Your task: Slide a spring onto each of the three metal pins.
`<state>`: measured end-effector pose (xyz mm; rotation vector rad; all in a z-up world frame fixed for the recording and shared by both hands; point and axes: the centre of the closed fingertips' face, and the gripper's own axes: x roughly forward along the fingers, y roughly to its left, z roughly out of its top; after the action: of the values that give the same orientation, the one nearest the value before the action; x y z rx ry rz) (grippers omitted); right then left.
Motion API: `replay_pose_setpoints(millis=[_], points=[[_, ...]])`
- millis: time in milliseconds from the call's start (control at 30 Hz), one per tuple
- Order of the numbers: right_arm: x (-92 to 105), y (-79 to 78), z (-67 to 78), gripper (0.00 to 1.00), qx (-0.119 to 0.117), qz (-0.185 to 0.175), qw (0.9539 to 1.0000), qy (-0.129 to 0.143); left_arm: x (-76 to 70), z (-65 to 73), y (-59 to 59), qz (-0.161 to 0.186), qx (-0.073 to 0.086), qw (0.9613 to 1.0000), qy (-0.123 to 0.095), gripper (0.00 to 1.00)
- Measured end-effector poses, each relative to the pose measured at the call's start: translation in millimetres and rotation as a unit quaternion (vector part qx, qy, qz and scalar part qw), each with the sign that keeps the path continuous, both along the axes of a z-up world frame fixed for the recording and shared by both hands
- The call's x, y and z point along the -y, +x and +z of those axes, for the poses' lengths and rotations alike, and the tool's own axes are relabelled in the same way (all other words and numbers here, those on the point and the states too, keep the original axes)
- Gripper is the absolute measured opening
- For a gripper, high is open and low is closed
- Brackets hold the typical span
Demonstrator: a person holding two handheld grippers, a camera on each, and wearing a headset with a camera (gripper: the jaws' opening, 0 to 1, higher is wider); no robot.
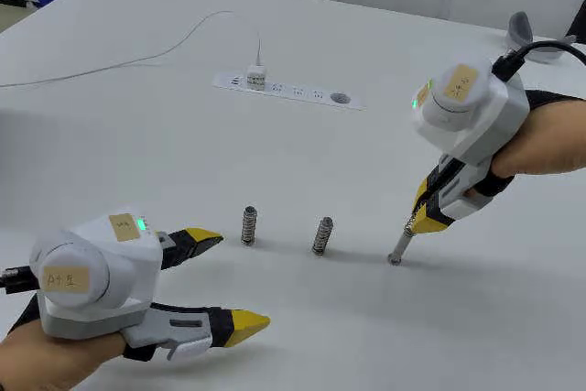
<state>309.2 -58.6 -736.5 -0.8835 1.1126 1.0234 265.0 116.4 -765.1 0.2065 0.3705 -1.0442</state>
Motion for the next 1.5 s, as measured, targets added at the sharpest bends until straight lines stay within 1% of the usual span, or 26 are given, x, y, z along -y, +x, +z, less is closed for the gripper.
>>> replay_pose_setpoints(millis=[433,633,1033,1500], points=[[-1.4,-0.8,-11.9,0.13,-0.009,0.001,0.9999,-0.006,0.3,-2.0,0.1,-0.001,-0.002,1.0,0.002,0.67],[-1.0,-0.9,-18.8,0.13,-0.009,0.004,0.9999,-0.013,0.3,-1.9,0.4,-0.002,-0.002,1.0,0.003,0.67],[-3.6,-1.5,-29.4,0.13,-0.016,0.005,0.9997,-0.016,0.0,-2.4,0.5,-0.002,-0.003,1.0,0.004,0.66],[-5.3,0.8,-36.2,0.13,-0.019,0.002,0.9997,-0.015,0.7,-2.6,0.0,-0.003,-0.004,1.0,0.007,0.66]])
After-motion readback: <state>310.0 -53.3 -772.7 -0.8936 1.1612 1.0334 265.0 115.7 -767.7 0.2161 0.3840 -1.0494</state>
